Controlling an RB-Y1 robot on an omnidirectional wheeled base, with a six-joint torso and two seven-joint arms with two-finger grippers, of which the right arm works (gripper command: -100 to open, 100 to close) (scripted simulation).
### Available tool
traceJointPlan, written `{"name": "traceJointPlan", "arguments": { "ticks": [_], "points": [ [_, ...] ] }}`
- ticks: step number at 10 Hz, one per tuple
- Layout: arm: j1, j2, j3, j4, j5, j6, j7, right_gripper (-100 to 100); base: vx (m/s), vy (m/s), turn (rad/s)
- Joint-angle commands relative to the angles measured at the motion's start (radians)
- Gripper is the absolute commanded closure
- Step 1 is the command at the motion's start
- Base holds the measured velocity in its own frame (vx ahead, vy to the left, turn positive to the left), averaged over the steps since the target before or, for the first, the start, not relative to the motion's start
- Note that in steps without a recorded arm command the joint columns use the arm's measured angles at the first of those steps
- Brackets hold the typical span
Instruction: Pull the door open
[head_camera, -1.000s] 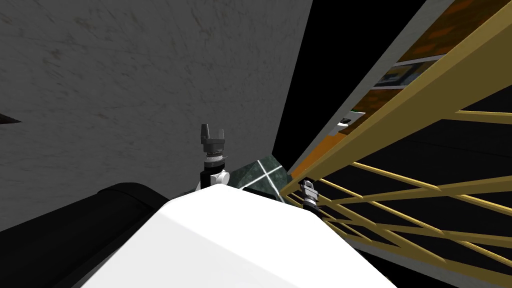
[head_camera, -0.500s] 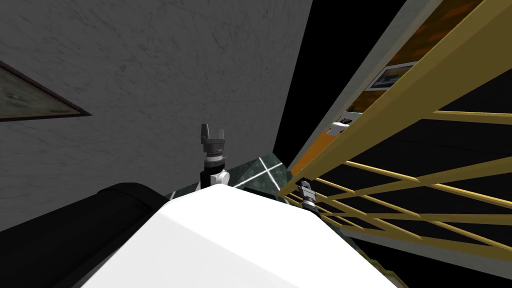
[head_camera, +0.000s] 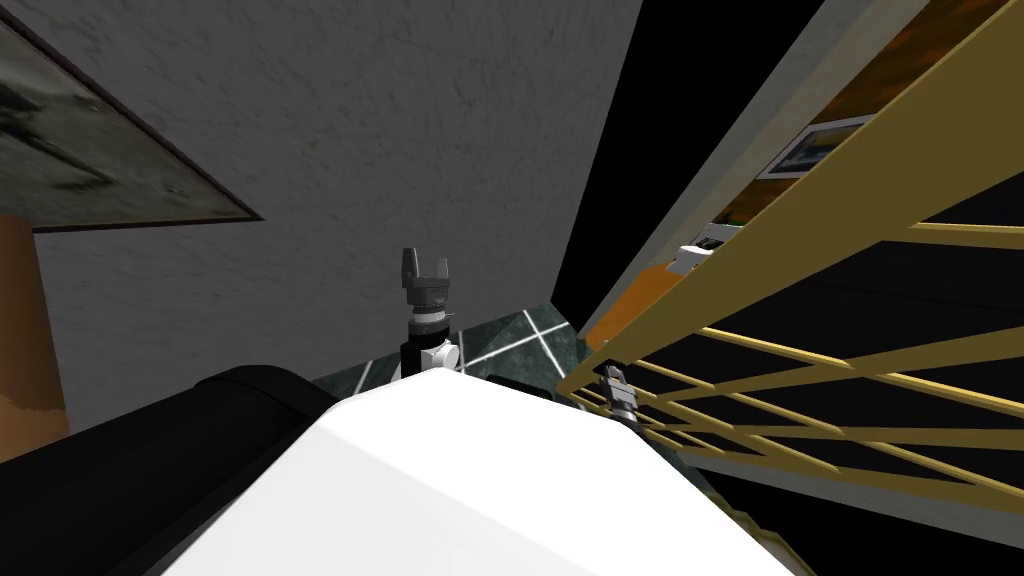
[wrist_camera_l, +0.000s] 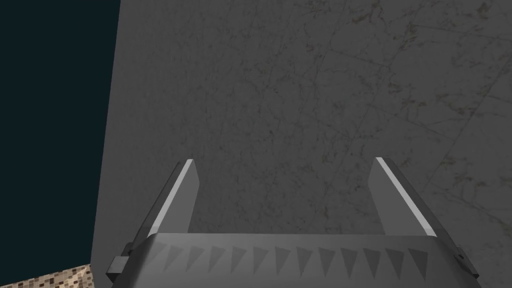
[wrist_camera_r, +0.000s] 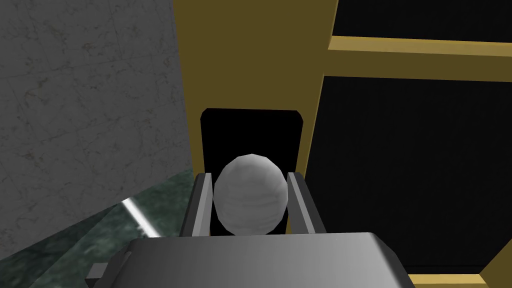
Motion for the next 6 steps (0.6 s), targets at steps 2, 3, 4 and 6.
{"name": "traceJointPlan", "arguments": {
  "ticks": [2, 3, 4, 6],
  "points": [
    [0.009, -0.018, 0.028, 0.018, 0.014, -0.04, -0.037, 100, -0.223, -0.027, 0.123],
    [0.015, -0.03, 0.038, 0.021, 0.019, -0.054, -0.052, 100, -0.195, -0.026, 0.125],
    [0.02, -0.038, 0.046, 0.024, 0.023, -0.064, -0.063, 100, -0.202, -0.051, 0.108],
    [0.019, -0.037, 0.051, 0.037, 0.026, -0.069, -0.068, 100, -0.11, -0.02, 0.073]
  ]
}}
